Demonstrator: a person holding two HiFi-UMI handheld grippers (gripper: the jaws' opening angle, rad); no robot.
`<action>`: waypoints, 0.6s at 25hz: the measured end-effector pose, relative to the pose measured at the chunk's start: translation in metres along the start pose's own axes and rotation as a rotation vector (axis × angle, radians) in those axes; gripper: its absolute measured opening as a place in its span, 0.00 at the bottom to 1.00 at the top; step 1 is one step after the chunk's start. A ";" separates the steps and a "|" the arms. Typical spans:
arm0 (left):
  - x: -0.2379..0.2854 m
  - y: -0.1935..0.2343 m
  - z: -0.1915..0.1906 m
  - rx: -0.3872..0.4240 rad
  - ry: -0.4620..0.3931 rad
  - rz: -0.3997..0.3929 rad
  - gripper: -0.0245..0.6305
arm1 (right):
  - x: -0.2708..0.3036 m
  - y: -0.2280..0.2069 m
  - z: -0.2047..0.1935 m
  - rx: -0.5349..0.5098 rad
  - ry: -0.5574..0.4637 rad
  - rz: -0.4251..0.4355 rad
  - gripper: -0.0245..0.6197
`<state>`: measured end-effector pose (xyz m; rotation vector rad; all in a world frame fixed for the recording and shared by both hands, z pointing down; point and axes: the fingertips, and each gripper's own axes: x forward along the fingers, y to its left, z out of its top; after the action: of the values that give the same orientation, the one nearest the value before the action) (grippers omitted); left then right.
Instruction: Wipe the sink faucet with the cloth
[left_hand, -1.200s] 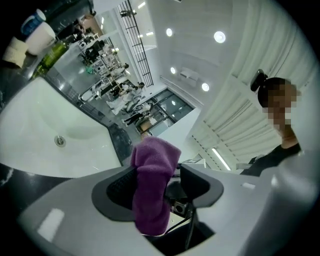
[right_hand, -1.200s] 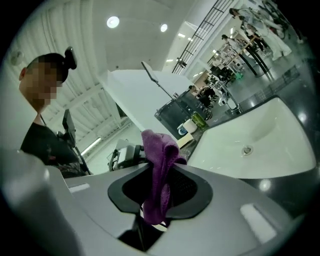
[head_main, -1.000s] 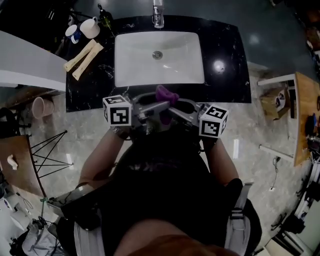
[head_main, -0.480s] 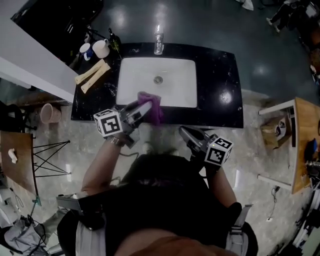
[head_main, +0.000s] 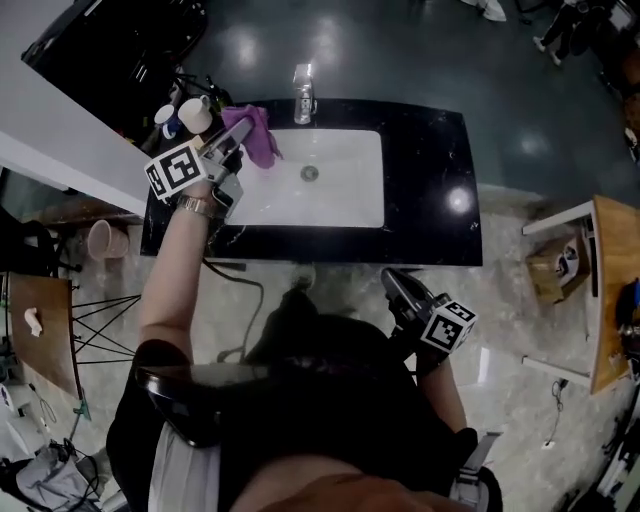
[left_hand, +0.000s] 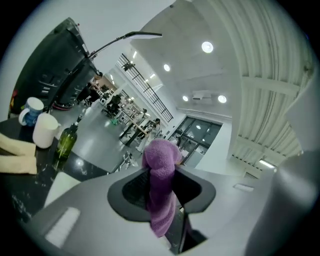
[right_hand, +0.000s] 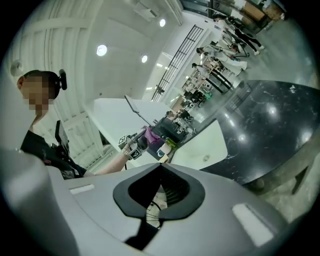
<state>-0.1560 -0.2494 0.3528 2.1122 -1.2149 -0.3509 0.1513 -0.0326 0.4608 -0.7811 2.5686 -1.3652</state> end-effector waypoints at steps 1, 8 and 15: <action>0.012 0.005 0.012 0.006 -0.010 -0.001 0.22 | -0.003 -0.007 0.004 0.014 -0.020 -0.022 0.06; 0.100 0.064 0.071 -0.068 -0.089 -0.012 0.21 | -0.002 -0.032 0.029 0.096 -0.171 -0.183 0.06; 0.176 0.134 0.082 -0.212 -0.170 0.007 0.22 | 0.035 -0.045 0.032 0.145 -0.188 -0.265 0.06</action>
<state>-0.1942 -0.4780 0.3971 1.9261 -1.2220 -0.6381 0.1499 -0.0946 0.4828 -1.1945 2.2582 -1.4490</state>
